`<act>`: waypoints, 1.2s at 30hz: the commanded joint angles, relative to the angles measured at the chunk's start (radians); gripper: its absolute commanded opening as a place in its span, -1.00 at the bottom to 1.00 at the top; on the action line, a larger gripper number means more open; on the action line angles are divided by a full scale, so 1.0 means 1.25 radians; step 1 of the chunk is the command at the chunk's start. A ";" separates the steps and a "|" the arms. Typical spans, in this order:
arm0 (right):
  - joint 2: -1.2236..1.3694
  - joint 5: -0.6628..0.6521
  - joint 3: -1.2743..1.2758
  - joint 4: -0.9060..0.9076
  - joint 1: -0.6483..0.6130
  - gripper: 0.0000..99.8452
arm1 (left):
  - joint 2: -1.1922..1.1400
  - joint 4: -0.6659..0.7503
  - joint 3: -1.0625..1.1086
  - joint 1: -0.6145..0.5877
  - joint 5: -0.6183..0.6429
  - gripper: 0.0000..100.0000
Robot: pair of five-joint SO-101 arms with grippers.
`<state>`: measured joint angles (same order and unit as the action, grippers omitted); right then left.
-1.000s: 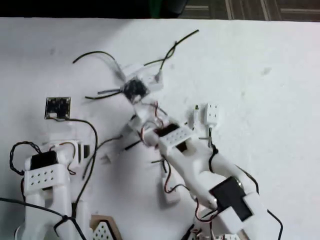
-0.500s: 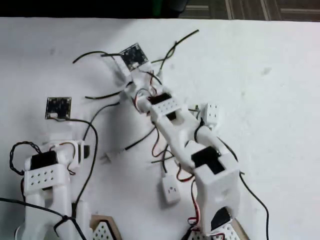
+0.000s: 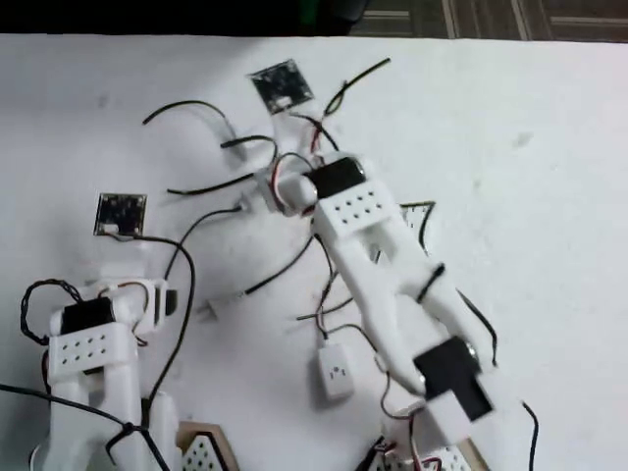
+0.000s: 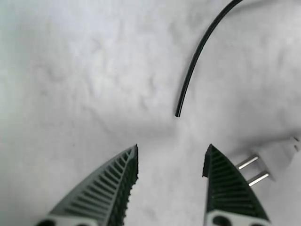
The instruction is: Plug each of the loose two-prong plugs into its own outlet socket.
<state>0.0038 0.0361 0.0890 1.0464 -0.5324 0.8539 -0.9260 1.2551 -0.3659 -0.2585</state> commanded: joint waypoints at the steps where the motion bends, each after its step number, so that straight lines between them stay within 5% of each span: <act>1: -0.064 0.114 -0.038 0.164 -0.042 -0.67 | 0.019 0.020 -0.012 -0.031 -0.004 -0.54; 7: -0.040 0.308 0.012 0.239 -0.154 -0.67 | 0.019 0.081 -0.023 -0.171 0.069 -0.54; 13: 0.052 0.409 0.056 0.138 -0.238 -0.67 | 0.019 0.090 -0.023 -0.186 0.076 -0.53; 29: 0.323 0.422 0.050 -0.010 -0.252 -0.68 | 0.019 0.090 -0.023 -0.186 0.076 -0.54; 34: 0.354 0.422 0.050 -0.012 -0.251 -0.97 | 0.019 0.090 -0.022 -0.186 0.076 -0.54; 36: 0.348 0.421 0.052 0.004 -0.251 -0.93 | 0.019 0.090 -0.022 -0.186 0.076 -0.54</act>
<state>0.4289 0.5577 0.1596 1.0495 -0.8316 0.8539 -0.8355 1.2551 -0.5900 -0.1741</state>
